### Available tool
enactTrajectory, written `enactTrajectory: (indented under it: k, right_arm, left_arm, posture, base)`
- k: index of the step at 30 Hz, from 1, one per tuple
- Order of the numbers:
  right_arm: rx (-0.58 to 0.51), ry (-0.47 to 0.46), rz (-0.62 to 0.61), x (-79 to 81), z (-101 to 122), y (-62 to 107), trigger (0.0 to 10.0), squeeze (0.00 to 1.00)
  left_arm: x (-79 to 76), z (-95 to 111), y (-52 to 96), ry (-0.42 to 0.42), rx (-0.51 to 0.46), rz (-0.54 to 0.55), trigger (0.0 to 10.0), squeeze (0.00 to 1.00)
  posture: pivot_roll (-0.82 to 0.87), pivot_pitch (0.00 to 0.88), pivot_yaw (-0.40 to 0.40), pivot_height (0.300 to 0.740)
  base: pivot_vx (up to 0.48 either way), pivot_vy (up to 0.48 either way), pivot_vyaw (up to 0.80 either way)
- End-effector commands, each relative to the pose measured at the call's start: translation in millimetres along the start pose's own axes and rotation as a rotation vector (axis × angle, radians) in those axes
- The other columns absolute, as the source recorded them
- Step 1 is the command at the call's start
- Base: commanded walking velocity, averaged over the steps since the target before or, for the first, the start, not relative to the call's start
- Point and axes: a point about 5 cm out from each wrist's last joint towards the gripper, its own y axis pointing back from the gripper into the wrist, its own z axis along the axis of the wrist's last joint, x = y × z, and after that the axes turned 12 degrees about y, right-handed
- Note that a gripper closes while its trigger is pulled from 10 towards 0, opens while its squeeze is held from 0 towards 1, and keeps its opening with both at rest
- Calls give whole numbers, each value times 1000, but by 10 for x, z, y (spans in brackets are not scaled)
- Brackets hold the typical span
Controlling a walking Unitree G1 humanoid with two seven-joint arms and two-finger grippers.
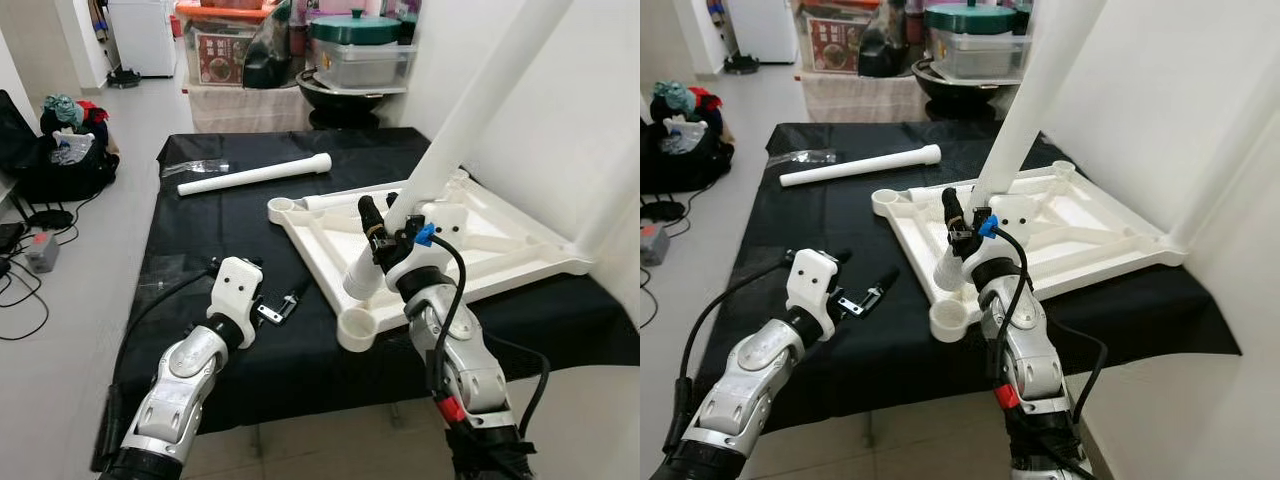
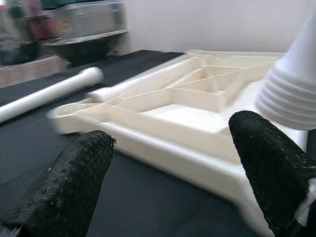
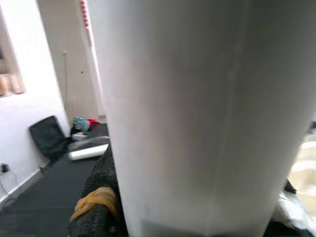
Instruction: Building children table
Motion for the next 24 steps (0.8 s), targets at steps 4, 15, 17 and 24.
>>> enactTrajectory:
  k: [4,15,17,24]
  right_arm:
    - [-15,15,-18,-46,21,26,10000,0]
    - [-14,18,-37,-110,25,24,10000,0]
    - [-16,15,-42,-117,37,13,10000,0]
    - [6,14,-54,-143,-15,54,10000,0]
  left_arm:
    - [-18,25,-34,17,-14,-13,10000,0]
    - [3,30,-7,23,-24,-1,10000,0]
    - [-3,31,-6,32,-29,0,10000,0]
    - [-20,-2,5,50,-14,-1,10000,0]
  posture:
    - [17,0,-39,740]
    - [21,0,-45,740]
    - [13,0,-44,740]
    - [23,0,-47,740]
  base:
    - [0,-118,0]
    - [0,0,0]
    - [0,0,0]
    - [0,36,0]
